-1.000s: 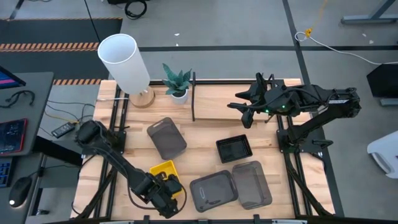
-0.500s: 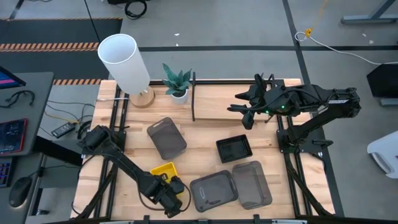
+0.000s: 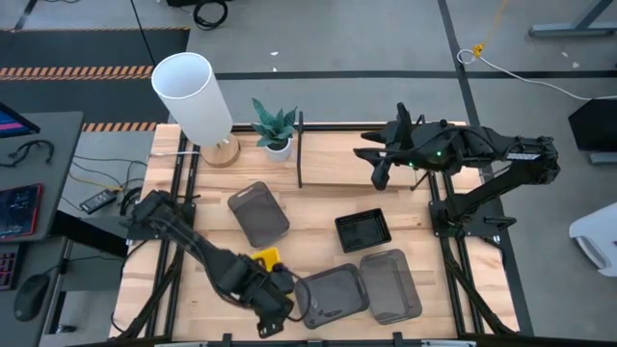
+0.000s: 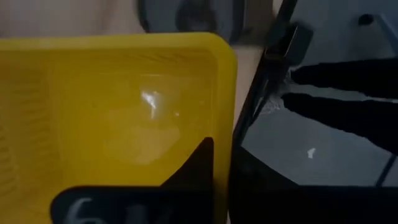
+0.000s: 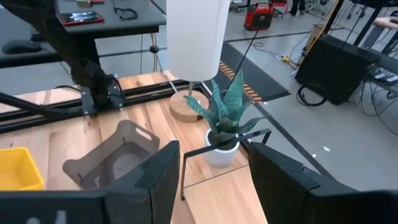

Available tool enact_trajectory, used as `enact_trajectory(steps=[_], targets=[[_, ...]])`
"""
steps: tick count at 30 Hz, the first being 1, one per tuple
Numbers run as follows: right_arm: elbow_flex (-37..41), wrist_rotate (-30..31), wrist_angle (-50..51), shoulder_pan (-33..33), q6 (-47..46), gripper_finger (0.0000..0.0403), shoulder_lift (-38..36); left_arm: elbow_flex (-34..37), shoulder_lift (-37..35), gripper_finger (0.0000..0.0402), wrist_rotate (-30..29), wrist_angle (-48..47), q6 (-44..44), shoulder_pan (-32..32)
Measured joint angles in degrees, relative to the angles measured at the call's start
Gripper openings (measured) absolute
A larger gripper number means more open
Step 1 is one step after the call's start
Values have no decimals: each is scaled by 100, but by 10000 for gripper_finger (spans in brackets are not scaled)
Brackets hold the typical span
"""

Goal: Stack baskets on shelf by color
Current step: Put the stacked yellow bins on the shelf

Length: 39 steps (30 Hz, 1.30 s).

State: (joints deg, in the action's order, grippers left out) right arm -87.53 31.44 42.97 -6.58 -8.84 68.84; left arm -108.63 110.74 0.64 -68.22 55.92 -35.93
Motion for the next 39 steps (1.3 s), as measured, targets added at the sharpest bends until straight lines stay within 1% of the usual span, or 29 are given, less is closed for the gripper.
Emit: enact_trajectory(steps=[4,7,9,13,16,19,24,26,31,33,36,39], targets=[[0,-56,4,-3,-104,197,0,-869,-7,18,-683,-760,-741,249],[0,-232,96,-41,-220,197,0,-1194,-7,18,-1236,-985,-1636,557],[0,-284,207,-103,-330,197,-16,-1232,-13,19,-1427,-980,-2224,831],[0,-288,483,-277,-670,197,-145,-1170,-4,19,-1458,-953,-3359,1404],[0,-286,539,-441,-818,197,-301,-1103,-4,19,-1559,-744,-4185,1872],[0,-232,600,-607,-920,197,-494,-1096,0,19,-1601,-498,-4813,2400],[-2,105,701,-806,-1051,197,-768,-1094,101,19,-1608,131,-5392,3246],[-2,228,771,-830,-1080,197,-856,-1098,209,19,-1622,523,-5638,3524],[-4,600,932,-831,-1119,197,-964,-1098,702,19,-1586,1196,-6512,4009],[-4,831,940,-831,-1184,197,-978,-1096,934,19,-1524,1237,-6728,4192],[-5,1136,946,-829,-1281,197,-968,-1095,1318,19,-1155,1233,-6876,4477],[-4,1273,976,-831,-1345,197,-964,-1094,1636,20,-1068,1186,-7048,4719]])
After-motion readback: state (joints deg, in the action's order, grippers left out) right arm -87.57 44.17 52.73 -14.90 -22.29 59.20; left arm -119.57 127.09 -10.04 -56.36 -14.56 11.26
